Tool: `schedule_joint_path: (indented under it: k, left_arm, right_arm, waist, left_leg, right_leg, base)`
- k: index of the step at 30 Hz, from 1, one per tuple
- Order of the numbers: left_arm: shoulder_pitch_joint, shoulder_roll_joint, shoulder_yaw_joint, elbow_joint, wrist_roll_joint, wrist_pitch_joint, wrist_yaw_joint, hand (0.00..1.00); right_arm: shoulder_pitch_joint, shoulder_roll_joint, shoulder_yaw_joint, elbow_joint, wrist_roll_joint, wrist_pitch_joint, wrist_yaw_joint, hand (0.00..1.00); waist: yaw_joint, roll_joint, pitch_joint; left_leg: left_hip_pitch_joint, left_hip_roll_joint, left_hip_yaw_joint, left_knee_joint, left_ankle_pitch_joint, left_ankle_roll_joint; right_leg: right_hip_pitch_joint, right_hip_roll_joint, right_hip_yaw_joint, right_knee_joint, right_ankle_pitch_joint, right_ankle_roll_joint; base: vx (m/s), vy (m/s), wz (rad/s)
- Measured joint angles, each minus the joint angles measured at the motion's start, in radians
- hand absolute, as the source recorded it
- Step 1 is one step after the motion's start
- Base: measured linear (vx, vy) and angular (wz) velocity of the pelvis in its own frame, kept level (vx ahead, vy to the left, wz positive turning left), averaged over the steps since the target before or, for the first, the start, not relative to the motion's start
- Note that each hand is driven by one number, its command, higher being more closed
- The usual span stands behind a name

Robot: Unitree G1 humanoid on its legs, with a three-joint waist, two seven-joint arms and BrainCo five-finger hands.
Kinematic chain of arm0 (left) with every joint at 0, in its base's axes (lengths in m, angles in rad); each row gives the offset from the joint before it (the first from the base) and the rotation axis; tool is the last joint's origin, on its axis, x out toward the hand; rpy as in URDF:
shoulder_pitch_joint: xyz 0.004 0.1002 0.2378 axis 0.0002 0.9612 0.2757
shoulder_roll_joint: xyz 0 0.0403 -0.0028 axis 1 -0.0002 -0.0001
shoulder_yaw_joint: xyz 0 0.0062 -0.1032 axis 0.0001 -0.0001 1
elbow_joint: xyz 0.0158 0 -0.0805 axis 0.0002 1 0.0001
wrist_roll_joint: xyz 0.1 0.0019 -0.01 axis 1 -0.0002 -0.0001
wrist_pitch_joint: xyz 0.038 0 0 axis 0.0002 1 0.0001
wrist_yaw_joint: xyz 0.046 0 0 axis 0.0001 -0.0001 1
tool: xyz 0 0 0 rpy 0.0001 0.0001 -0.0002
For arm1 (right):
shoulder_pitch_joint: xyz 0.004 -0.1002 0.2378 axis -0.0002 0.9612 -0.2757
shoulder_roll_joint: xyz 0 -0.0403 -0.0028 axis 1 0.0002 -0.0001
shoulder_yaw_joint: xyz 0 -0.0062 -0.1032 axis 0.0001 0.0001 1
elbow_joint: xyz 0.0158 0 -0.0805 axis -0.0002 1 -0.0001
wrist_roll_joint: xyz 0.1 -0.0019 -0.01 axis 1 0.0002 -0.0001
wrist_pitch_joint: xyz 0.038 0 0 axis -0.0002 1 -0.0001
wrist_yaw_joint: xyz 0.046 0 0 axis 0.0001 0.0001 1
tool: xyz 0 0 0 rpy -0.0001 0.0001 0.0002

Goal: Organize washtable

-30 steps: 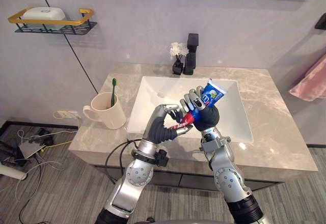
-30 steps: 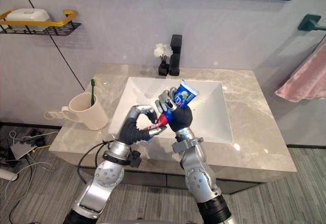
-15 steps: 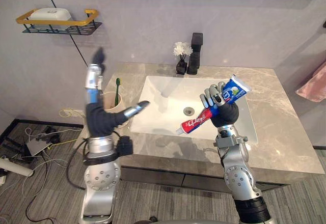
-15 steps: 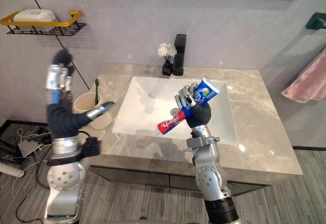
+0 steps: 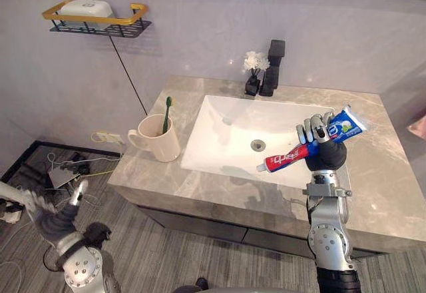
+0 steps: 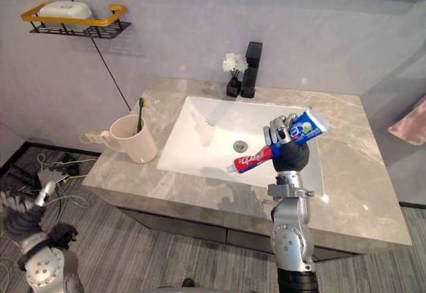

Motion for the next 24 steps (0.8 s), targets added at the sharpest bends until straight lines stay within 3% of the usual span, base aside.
schedule_joint_path:
  k: [3, 6, 9, 20, 24]
  left_arm:
    - [0.010, -0.005, 0.000, 0.078, -0.013, 0.014, -0.035, 0.00]
    - [0.004, -0.006, -0.006, 0.260, -0.010, 0.023, -0.079, 0.00]
    - [-0.004, 0.006, -0.030, 0.481, 0.038, 0.061, -0.125, 0.00]
    - [-0.034, 0.010, -0.070, 0.698, 0.151, 0.082, -0.189, 0.00]
    - [-0.042, 0.025, -0.129, 0.731, 0.177, 0.085, -0.193, 0.00]
  right_arm:
    - [0.012, -0.001, -0.001, 0.000, 0.000, 0.001, 0.000, 1.00]
    - [0.012, -0.001, 0.007, 0.000, 0.000, 0.001, 0.000, 1.00]
    - [0.010, -0.005, 0.009, 0.000, -0.001, 0.003, 0.000, 1.00]
    - [-0.092, -0.056, -0.012, 0.000, -0.038, 0.000, -0.005, 1.00]
    - [-0.171, -0.106, -0.012, 0.016, -0.040, -0.011, -0.024, 1.00]
  waist:
    - [0.010, -0.011, -0.001]
    - [0.011, -0.012, -0.002]
    - [0.011, -0.024, -0.006]
    - [0.013, -0.039, -0.006]
    - [0.031, -0.039, -0.006]
  left_leg:
    - [-0.004, 0.000, -0.006, 0.000, 0.000, 0.000]
    - [-0.010, -0.001, -0.017, 0.001, 0.001, 0.001]
    - [-0.018, -0.002, -0.027, 0.002, 0.001, 0.002]
    - [-0.039, -0.001, -0.053, 0.021, 0.002, 0.002]
    - [-0.052, -0.002, -0.057, 0.032, 0.002, 0.001]
  right_leg:
    - [-0.001, -0.001, -0.006, 0.000, 0.000, 0.000]
    - [-0.001, -0.004, -0.024, 0.001, 0.000, 0.000]
    - [-0.003, -0.005, -0.030, 0.001, 0.000, 0.000]
    - [-0.004, -0.004, -0.050, 0.004, 0.000, 0.000]
    - [-0.007, -0.001, -0.052, 0.003, 0.000, 0.000]
  base:
    - [0.00, -0.024, 0.07]
    - [-0.01, -0.026, 0.12]
    - [-0.01, -0.022, 0.08]
    - [-0.01, -0.018, 0.06]
    - [-0.03, -0.029, 0.03]
